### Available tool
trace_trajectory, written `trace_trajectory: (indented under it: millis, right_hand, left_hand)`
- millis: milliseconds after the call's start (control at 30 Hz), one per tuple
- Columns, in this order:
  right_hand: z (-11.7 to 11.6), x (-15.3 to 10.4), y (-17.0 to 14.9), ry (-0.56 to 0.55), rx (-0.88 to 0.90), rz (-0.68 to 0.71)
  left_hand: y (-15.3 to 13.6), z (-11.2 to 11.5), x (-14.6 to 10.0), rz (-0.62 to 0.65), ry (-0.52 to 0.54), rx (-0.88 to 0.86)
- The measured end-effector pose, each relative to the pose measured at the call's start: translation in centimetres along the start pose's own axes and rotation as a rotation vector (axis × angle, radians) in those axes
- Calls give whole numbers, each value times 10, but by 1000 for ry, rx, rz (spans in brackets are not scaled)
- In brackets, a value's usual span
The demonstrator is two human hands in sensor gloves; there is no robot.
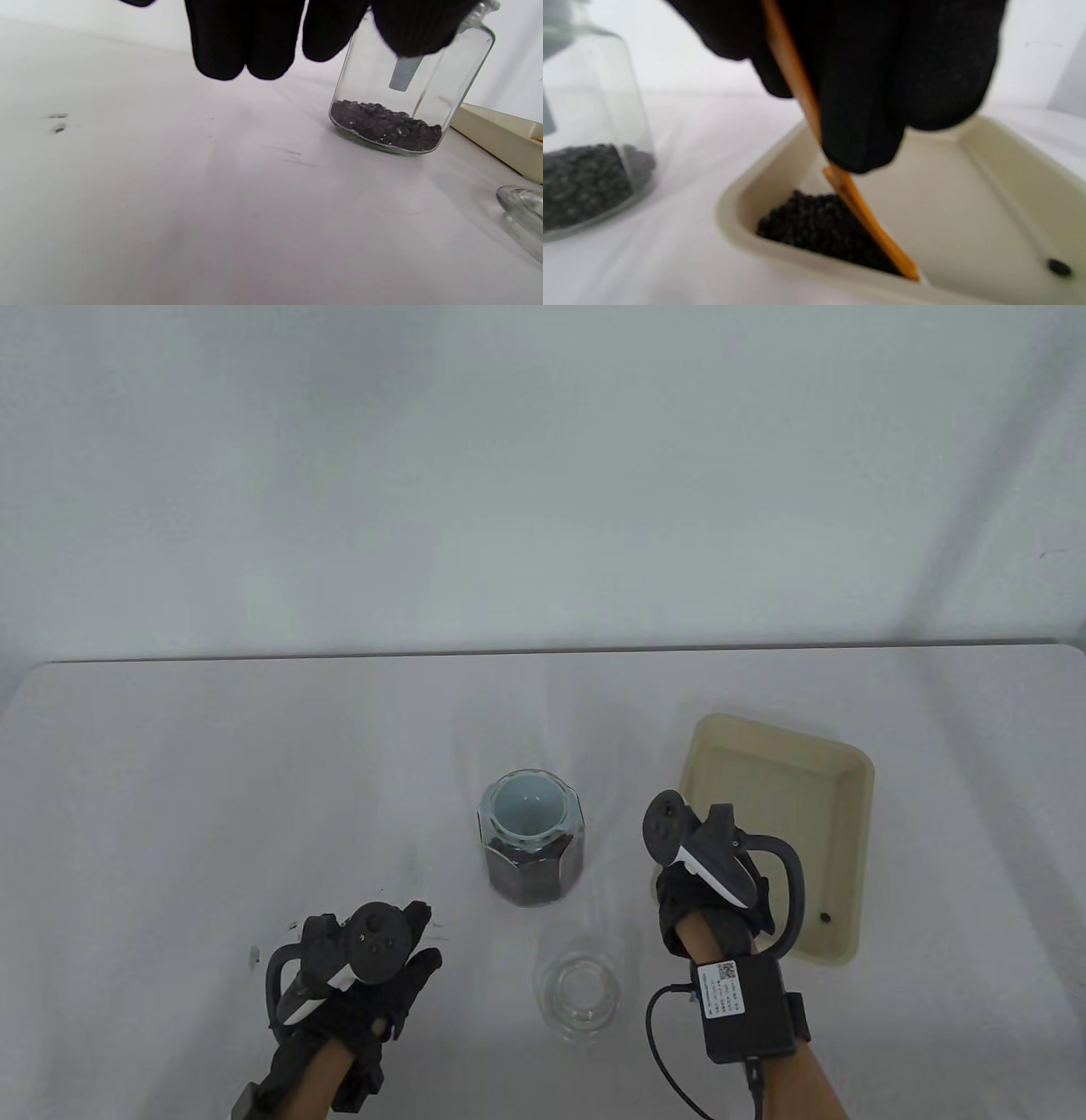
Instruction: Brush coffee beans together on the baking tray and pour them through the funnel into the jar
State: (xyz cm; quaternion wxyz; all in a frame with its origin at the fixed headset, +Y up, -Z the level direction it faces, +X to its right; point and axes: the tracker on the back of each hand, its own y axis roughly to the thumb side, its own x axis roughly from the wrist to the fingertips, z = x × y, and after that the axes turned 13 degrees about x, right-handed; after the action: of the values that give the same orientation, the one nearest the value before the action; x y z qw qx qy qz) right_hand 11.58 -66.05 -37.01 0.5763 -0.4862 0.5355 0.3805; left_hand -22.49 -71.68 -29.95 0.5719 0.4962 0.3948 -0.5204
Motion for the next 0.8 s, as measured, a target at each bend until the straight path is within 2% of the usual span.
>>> trace_trajectory:
  millis: [300, 467, 600, 800]
  right_hand:
    - [0, -1, 3, -13, 43, 12]
    - [11, -4, -4, -39, 42, 5]
    - [31, -7, -22, -80, 112, -25]
    - [54, -9, -61, -152, 61, -121]
  left_hand:
    - [0, 0, 0, 3, 5, -5]
    - [0, -1, 0, 4, 7, -5]
    - [0, -1, 0, 5, 11, -7]
    - [0, -1, 0, 8, 11, -5]
